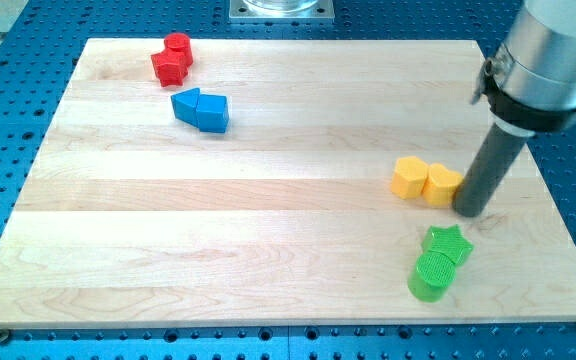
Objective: Separate the yellow blocks from each other
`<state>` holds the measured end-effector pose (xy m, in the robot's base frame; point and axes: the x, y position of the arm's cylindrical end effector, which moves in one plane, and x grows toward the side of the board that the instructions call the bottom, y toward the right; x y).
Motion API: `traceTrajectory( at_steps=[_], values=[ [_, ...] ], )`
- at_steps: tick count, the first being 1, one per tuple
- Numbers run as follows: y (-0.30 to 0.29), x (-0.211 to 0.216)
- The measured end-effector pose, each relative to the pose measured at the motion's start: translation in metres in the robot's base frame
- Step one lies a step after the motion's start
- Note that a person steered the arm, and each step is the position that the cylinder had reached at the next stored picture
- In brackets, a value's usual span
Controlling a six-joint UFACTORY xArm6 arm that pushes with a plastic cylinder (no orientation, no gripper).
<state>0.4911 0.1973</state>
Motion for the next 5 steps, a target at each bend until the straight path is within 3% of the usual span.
traceTrajectory(
  at_steps=[4, 5],
  values=[
    [-0.078, -0.008],
    [-0.001, 0.013]
  ],
)
